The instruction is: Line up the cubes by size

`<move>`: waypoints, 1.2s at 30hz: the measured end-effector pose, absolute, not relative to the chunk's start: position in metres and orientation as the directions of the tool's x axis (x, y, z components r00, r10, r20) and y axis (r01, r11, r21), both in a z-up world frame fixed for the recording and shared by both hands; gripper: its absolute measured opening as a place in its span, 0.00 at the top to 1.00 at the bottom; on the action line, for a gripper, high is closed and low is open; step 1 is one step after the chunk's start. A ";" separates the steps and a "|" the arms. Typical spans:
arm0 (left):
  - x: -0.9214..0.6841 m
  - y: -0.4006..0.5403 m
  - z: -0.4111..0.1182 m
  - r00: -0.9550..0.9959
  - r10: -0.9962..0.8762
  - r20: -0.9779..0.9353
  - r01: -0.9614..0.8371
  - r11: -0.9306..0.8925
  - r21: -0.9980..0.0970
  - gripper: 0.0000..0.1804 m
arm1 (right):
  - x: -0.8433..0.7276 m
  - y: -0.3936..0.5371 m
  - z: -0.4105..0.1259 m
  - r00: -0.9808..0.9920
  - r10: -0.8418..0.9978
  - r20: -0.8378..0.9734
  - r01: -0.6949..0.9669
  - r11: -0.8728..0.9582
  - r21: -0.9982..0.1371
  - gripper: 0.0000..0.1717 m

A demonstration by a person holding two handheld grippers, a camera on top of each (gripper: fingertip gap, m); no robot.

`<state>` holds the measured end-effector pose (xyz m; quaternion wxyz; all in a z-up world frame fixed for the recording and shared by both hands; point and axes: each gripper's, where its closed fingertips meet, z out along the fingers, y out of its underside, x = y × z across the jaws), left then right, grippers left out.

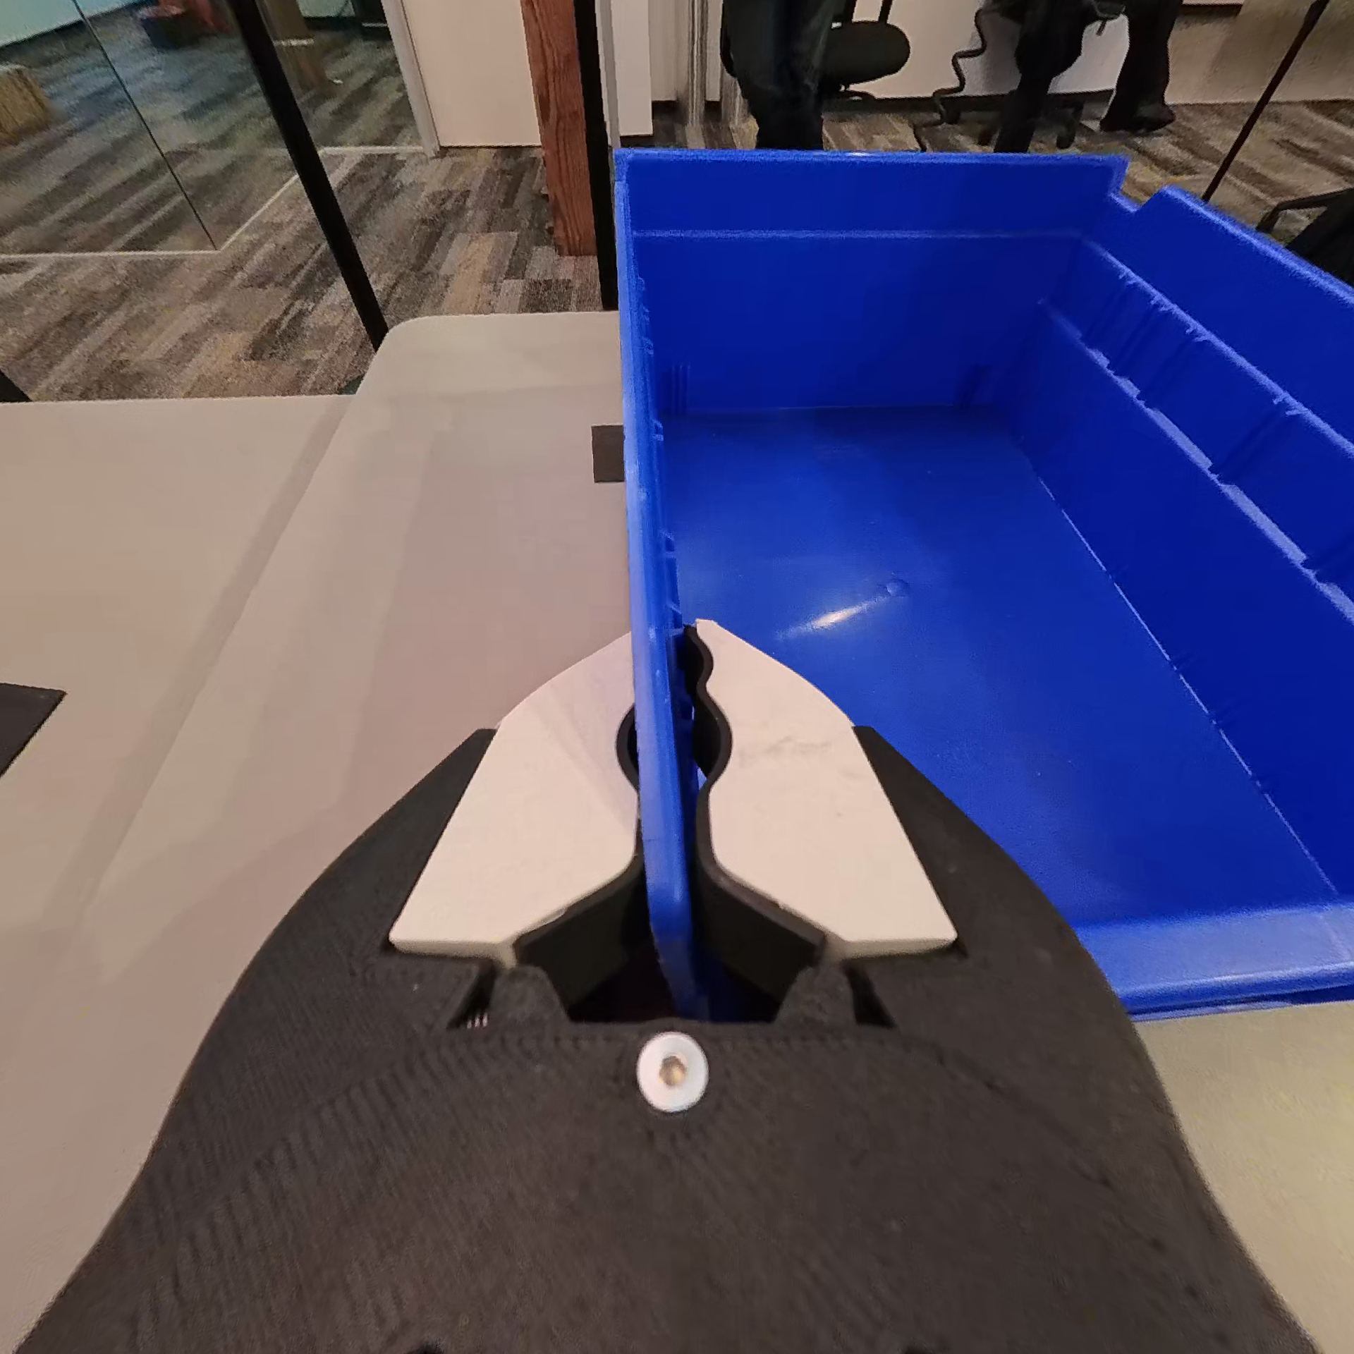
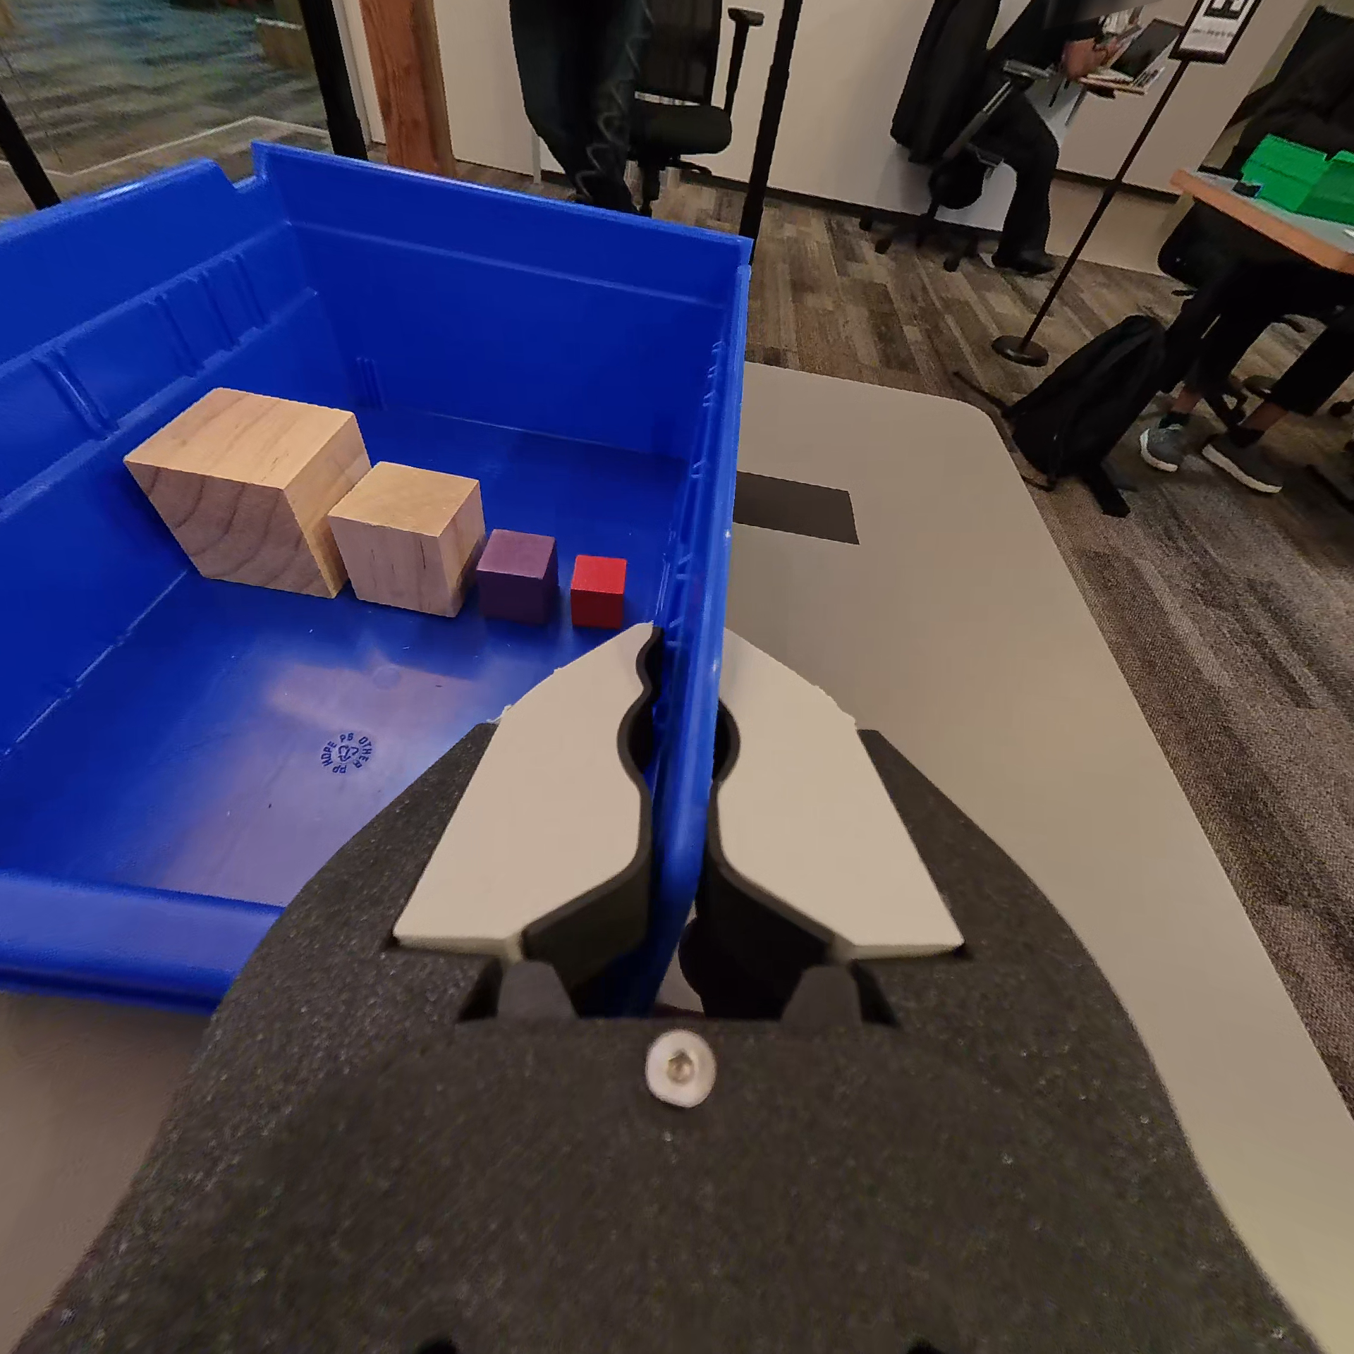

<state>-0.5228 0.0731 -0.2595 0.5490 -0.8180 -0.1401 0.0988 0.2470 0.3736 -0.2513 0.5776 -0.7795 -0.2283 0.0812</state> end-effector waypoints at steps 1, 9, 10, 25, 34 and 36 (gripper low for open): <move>-0.522 0.072 -0.257 0.941 0.337 -0.014 0.114 -0.356 -0.928 0.98 | 0.247 0.373 -0.251 0.883 0.448 0.138 0.262 -0.229 -0.937 0.96; -0.523 0.056 -0.234 0.938 0.345 -0.042 0.075 -0.319 -0.945 0.98 | 0.249 0.363 -0.252 0.883 0.450 0.131 0.258 -0.234 -0.937 0.96; -0.525 0.053 -0.232 0.937 0.347 -0.034 0.082 -0.314 -0.946 0.98 | 0.249 0.360 -0.252 0.883 0.451 0.130 0.258 -0.235 -0.937 0.96; -0.548 0.012 -0.197 0.896 0.439 -0.063 0.059 -0.260 -0.964 0.98 | 0.249 0.287 -0.252 0.848 0.520 0.099 0.253 -0.234 -0.939 0.96; -0.555 0.002 -0.200 0.890 0.452 -0.060 0.074 -0.274 -0.959 0.98 | 0.230 0.241 -0.252 0.804 0.588 0.087 0.263 -0.221 -0.939 0.97; -0.553 0.003 -0.202 0.892 0.450 -0.047 0.087 -0.273 -0.958 0.98 | 0.224 0.234 -0.252 0.795 0.601 0.079 0.261 -0.222 -0.940 0.97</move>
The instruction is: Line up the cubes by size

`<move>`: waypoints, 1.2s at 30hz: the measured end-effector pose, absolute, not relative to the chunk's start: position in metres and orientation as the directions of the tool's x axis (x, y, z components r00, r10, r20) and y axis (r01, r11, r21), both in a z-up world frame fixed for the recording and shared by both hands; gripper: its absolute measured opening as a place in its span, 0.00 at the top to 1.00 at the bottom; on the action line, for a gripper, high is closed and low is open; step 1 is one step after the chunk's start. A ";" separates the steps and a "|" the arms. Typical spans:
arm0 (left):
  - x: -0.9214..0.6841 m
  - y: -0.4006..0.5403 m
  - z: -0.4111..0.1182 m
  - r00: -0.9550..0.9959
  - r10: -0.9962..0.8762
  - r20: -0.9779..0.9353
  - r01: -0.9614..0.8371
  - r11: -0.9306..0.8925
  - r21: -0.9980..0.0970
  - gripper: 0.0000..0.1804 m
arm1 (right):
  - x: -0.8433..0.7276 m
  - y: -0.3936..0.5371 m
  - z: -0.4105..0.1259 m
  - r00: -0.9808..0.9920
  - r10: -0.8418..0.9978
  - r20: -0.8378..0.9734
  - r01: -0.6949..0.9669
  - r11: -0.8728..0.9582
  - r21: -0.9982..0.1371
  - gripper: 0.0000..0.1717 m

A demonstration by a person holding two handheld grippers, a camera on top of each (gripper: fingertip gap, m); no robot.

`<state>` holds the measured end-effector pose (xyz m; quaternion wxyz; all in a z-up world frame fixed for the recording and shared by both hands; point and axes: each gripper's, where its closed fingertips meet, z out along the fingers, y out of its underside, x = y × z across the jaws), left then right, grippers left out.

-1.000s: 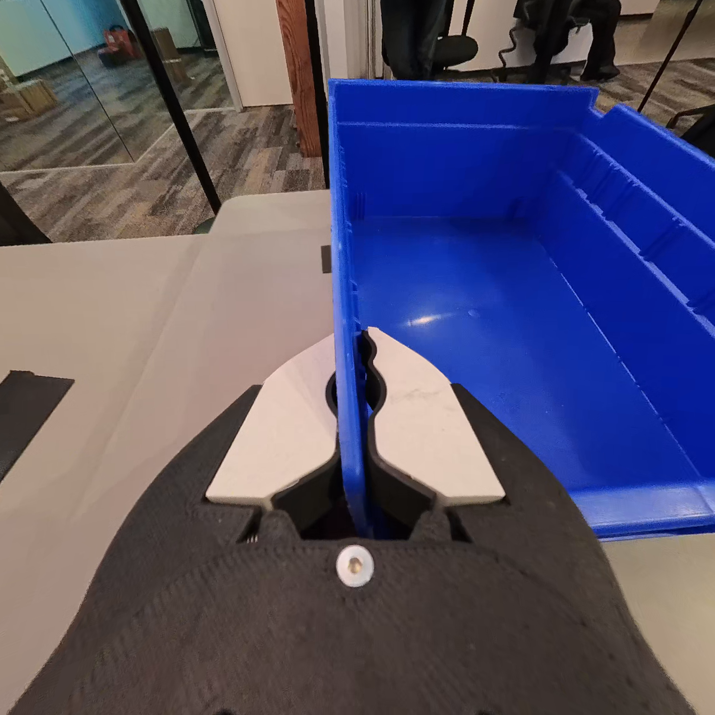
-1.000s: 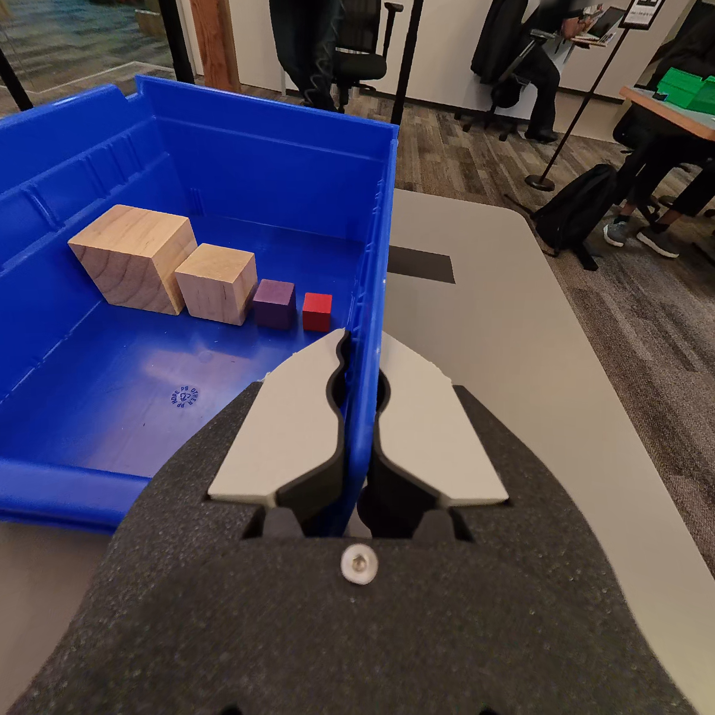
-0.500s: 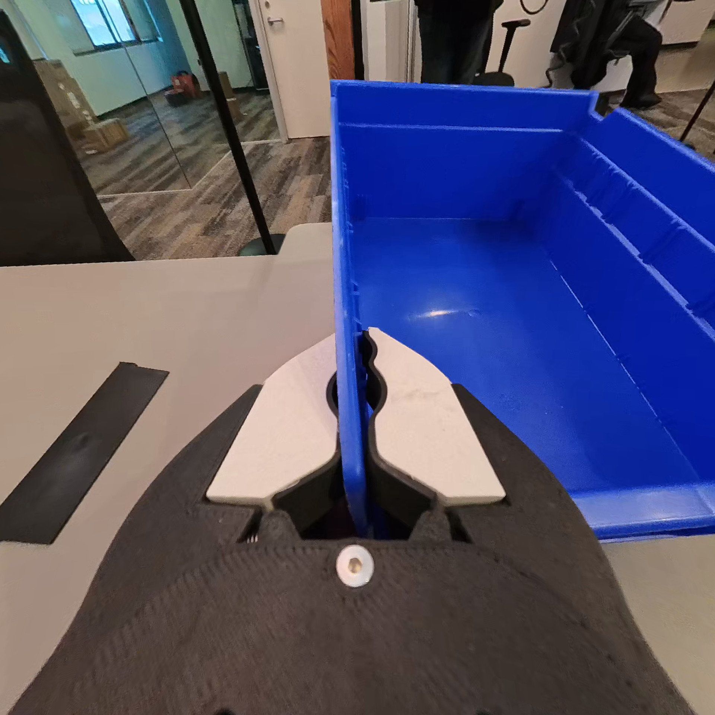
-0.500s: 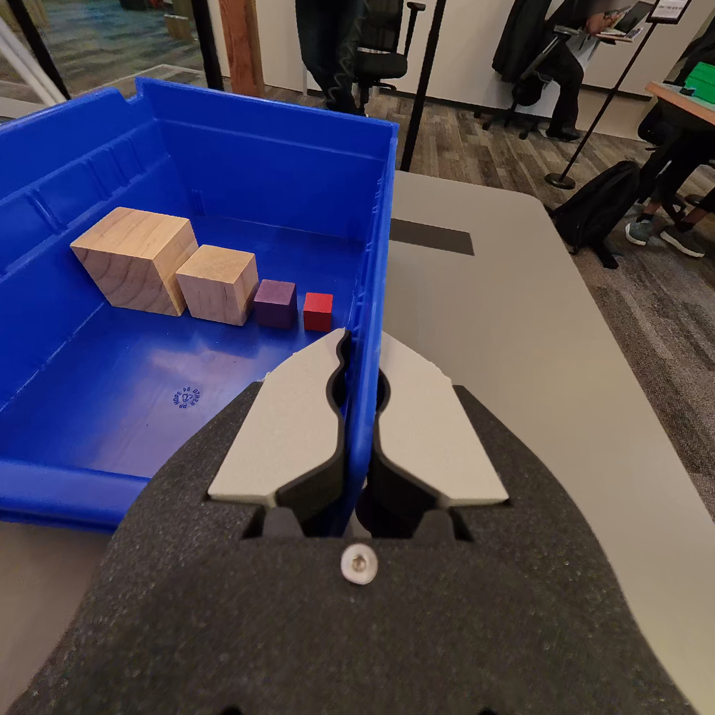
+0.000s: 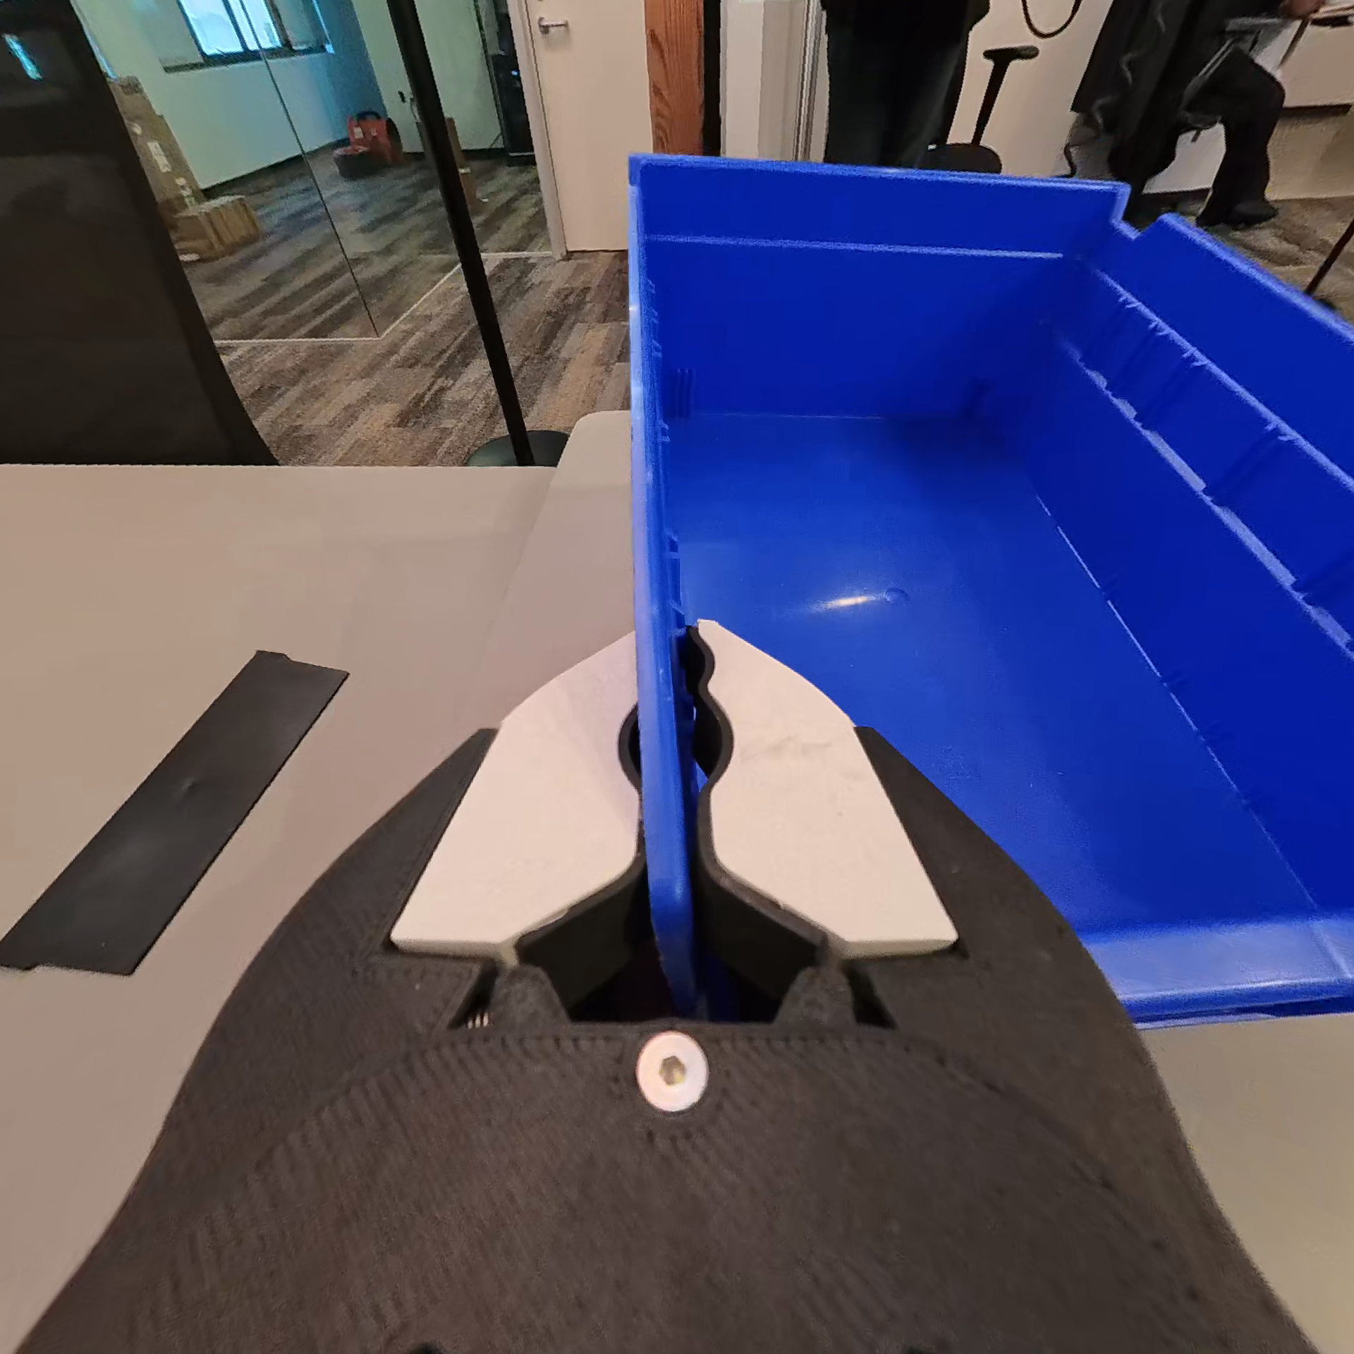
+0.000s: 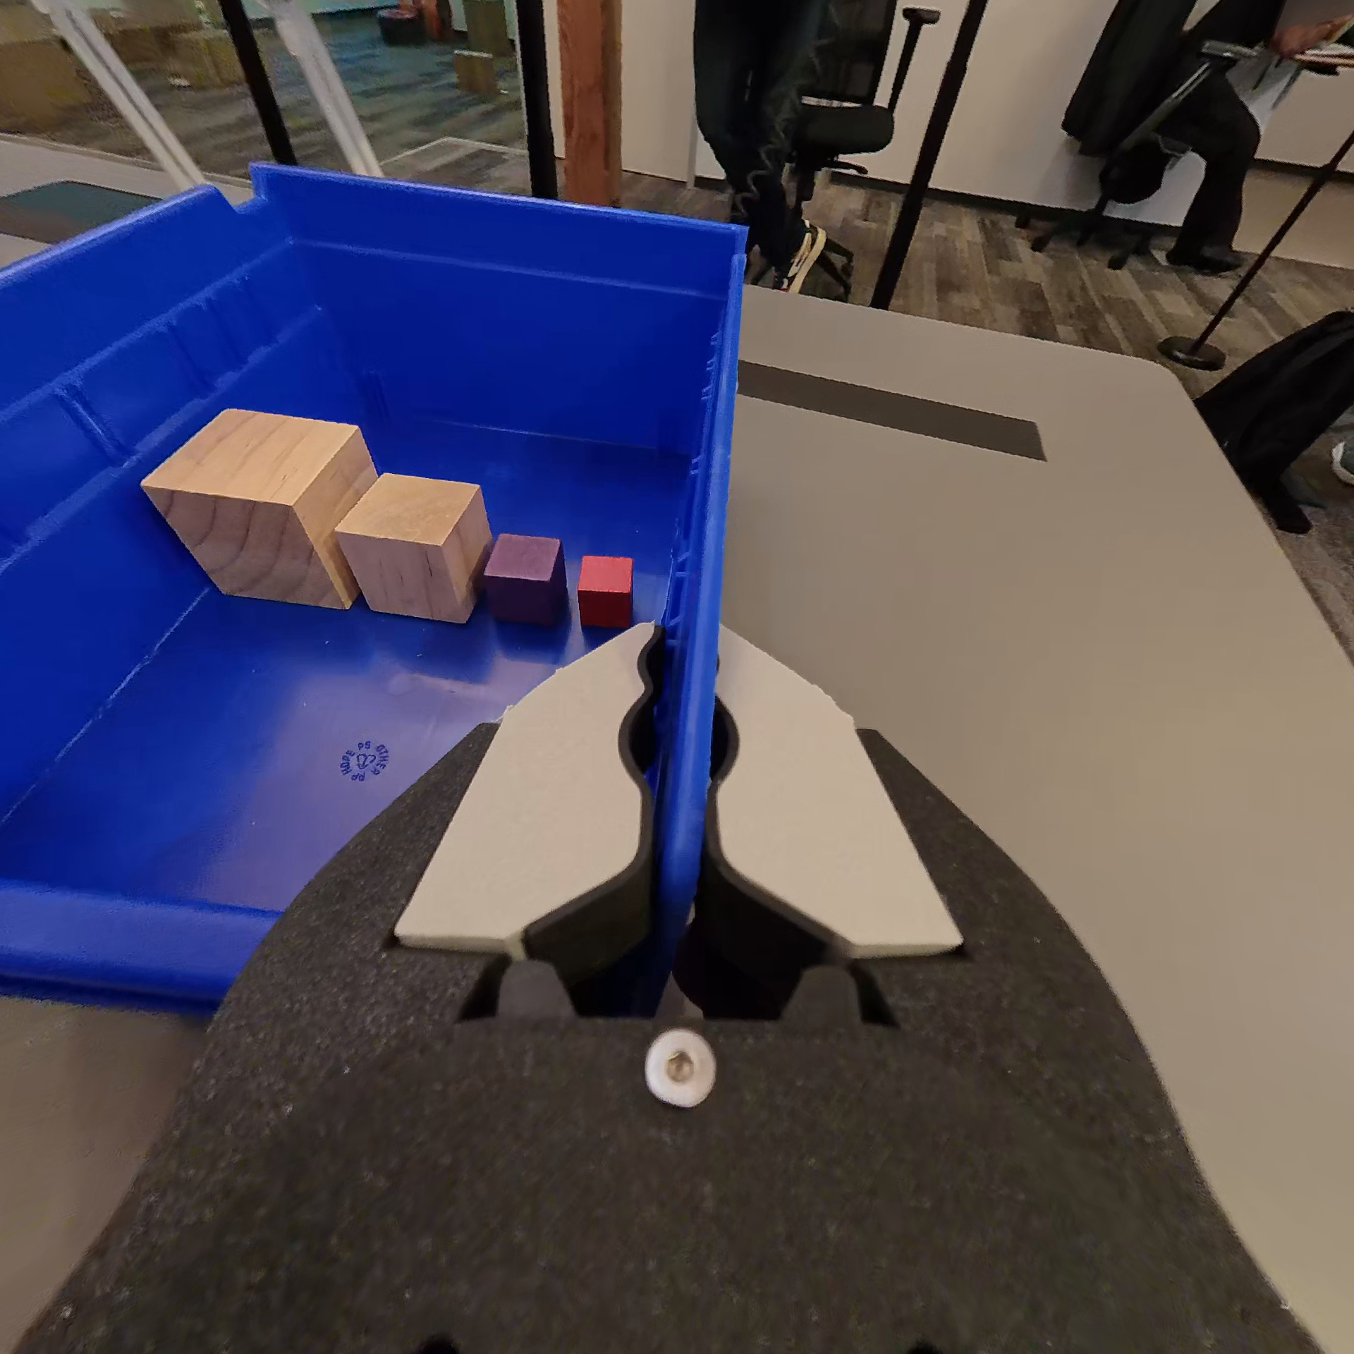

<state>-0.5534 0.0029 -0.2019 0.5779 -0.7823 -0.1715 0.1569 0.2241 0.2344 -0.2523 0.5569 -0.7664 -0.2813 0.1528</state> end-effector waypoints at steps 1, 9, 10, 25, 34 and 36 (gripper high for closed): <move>-0.552 0.004 -0.202 0.893 0.448 -0.036 0.095 -0.266 -0.959 0.98 | 0.221 0.231 -0.252 0.790 0.609 0.078 0.263 -0.220 -0.940 0.97; -0.547 0.012 -0.197 0.911 0.406 -0.066 0.073 -0.317 -0.946 0.98 | 0.198 0.212 -0.252 0.744 0.665 0.065 0.269 -0.210 -0.940 0.97; -0.547 0.013 -0.193 0.913 0.398 -0.092 0.049 -0.333 -0.942 0.98 | 0.194 0.209 -0.252 0.736 0.674 0.065 0.273 -0.206 -0.940 0.97; -0.534 -0.054 -0.158 0.917 0.365 -0.158 -0.005 -0.386 -0.922 0.98 | 0.106 0.178 -0.253 0.559 0.828 0.052 0.307 -0.148 -0.940 0.97; -0.508 -0.125 -0.170 0.897 0.429 -0.105 0.058 -0.349 -0.935 0.98 | 0.040 0.168 -0.253 0.450 0.891 0.050 0.323 -0.110 -0.940 0.97; -0.503 -0.138 -0.170 0.894 0.441 -0.083 0.075 -0.328 -0.942 0.98 | 0.023 0.166 -0.253 0.427 0.903 0.050 0.326 -0.102 -0.940 0.97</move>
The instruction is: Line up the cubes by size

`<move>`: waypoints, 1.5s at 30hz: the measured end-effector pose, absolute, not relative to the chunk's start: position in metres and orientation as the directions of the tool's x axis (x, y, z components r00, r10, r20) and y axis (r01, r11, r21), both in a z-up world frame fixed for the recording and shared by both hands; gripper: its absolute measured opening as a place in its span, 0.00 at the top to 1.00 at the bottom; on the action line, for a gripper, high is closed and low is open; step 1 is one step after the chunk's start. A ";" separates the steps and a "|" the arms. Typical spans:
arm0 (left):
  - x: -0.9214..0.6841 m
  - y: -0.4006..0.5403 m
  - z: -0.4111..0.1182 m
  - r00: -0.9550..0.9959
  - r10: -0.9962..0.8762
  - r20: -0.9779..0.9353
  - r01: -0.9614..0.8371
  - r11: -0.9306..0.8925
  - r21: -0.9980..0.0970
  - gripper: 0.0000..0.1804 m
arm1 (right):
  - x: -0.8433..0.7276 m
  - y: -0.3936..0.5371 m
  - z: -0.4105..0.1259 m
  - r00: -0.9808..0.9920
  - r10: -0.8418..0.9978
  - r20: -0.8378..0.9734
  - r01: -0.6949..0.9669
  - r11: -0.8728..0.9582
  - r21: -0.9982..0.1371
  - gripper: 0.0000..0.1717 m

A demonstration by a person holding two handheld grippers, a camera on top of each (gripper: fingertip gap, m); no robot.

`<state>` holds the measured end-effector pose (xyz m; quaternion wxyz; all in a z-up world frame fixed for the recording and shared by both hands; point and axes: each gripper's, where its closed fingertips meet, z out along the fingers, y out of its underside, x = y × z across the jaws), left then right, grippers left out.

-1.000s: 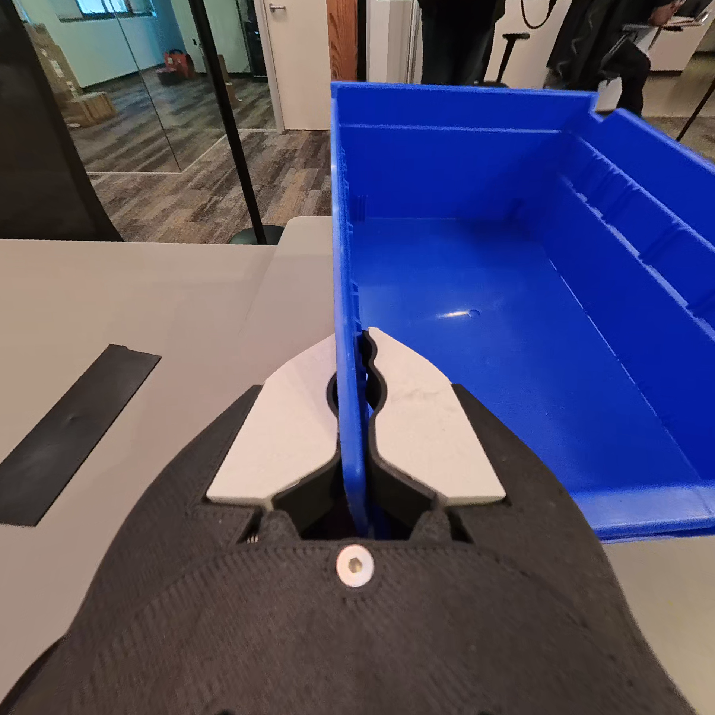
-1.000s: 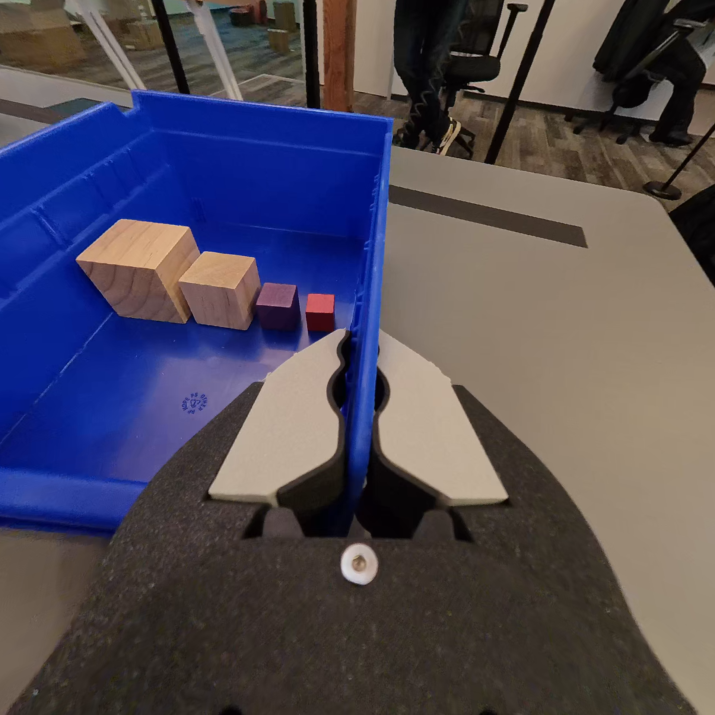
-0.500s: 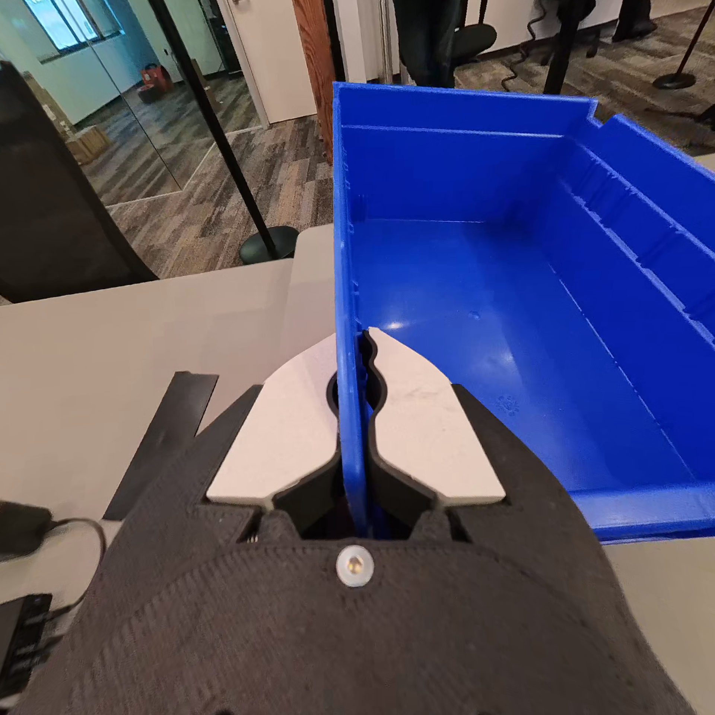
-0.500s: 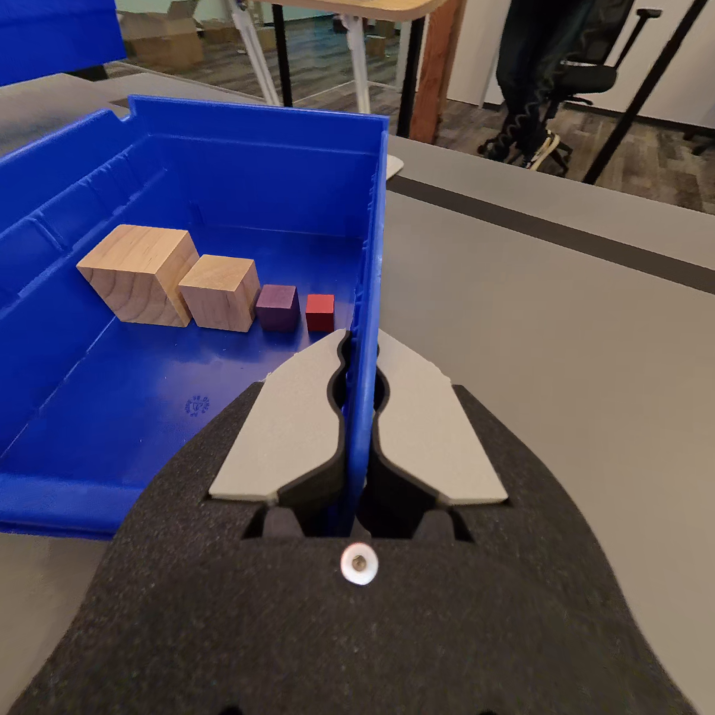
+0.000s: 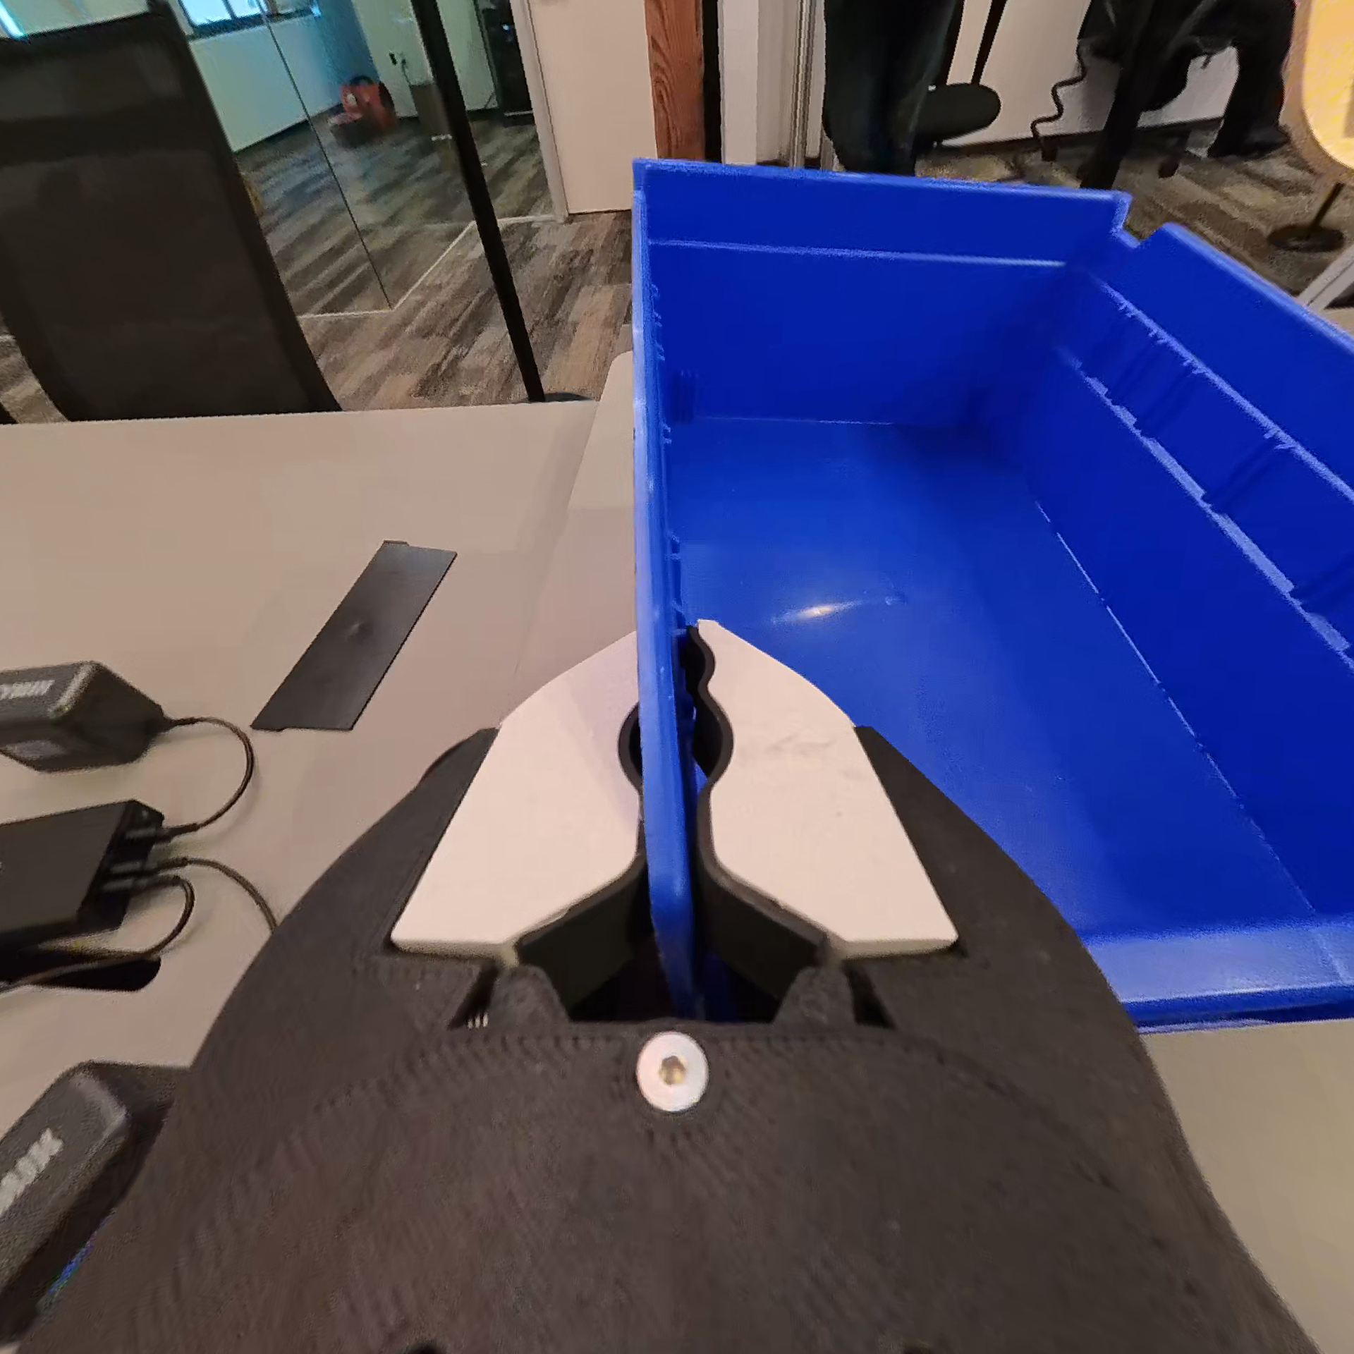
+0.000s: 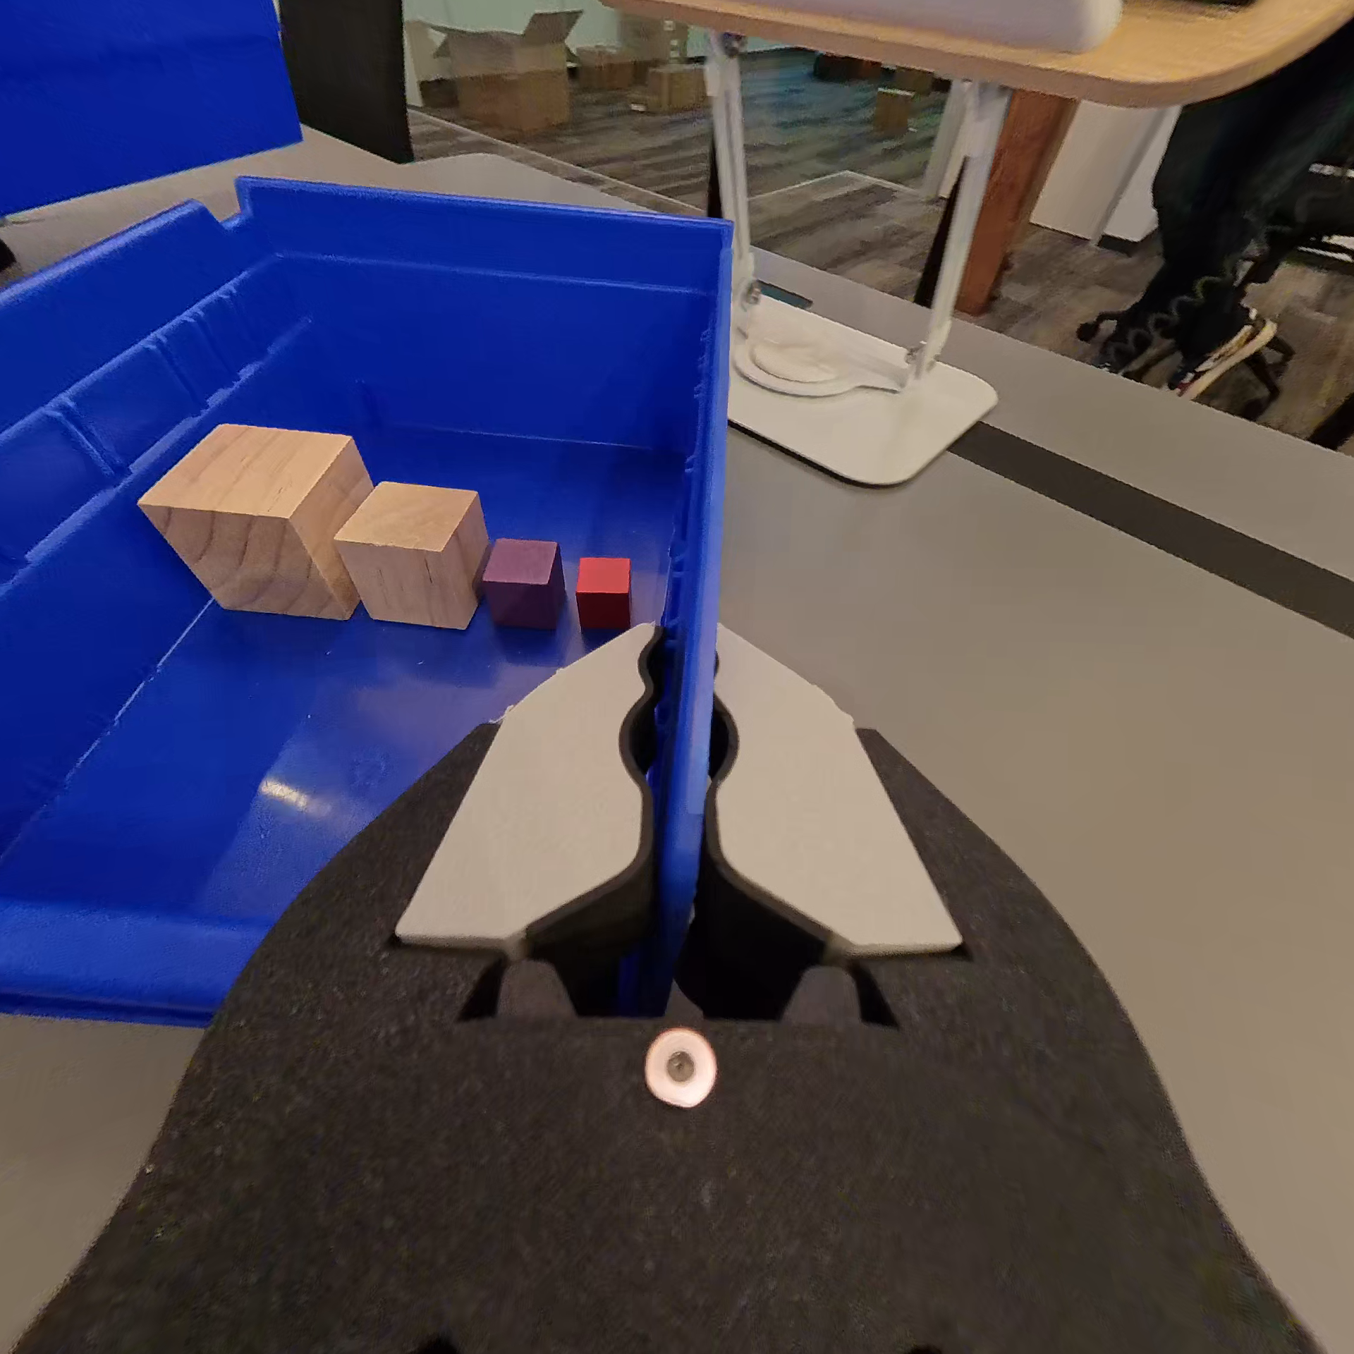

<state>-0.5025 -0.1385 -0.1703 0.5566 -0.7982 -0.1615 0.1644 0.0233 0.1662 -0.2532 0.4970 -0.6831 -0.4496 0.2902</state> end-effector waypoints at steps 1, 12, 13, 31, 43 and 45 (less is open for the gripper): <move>-0.500 -0.145 -0.170 0.891 0.448 -0.075 0.081 -0.320 -0.944 0.98 | 0.015 0.166 -0.253 0.419 0.907 0.048 0.327 -0.101 -0.940 0.97; -0.481 -0.189 -0.156 0.874 0.485 -0.016 0.108 -0.226 -0.968 0.98 | -0.083 0.163 -0.254 0.342 0.939 0.022 0.329 -0.098 -0.939 0.97; -0.480 -0.190 -0.156 0.875 0.484 -0.013 0.108 -0.222 -0.969 0.98 | -0.092 0.163 -0.254 0.339 0.940 0.022 0.329 -0.097 -0.939 0.97; -0.486 -0.204 -0.139 0.864 0.504 -0.022 0.082 -0.183 -0.980 0.98 | -0.223 0.171 -0.255 0.412 0.911 0.020 0.319 -0.124 -0.940 0.97; -0.441 -0.182 -0.104 0.915 0.403 -0.018 0.033 -0.120 -0.992 0.98 | -0.196 0.171 -0.235 0.411 0.902 0.133 0.312 -0.002 -0.950 0.64; -0.426 -0.171 -0.096 0.931 0.364 -0.026 0.017 -0.116 -0.993 0.98 | -0.182 0.169 -0.232 0.396 0.911 0.118 0.304 -0.009 -0.953 0.64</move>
